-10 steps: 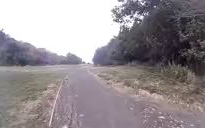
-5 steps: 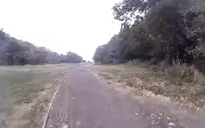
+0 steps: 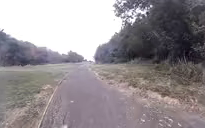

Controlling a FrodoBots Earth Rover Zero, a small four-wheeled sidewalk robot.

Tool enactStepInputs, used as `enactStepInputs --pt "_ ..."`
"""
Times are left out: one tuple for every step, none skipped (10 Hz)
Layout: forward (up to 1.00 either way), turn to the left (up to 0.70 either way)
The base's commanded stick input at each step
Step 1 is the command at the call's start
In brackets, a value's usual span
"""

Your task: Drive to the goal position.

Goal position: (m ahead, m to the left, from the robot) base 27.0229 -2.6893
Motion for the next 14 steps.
enactStepInputs --pt "0.45 0.0" --pt "0.45 0.0" --pt "0.45 0.0" --pt "0.45 0.03" --pt "0.45 0.09" --pt "0.45 0.27" --pt "0.45 0.27" --pt "0.45 0.27" --pt "0.45 0.27" --pt "0.45 0.27" --pt "0.45 0.27" --pt "0.45 0.27" --pt "0.45 0.27" --pt "0.45 0.27"
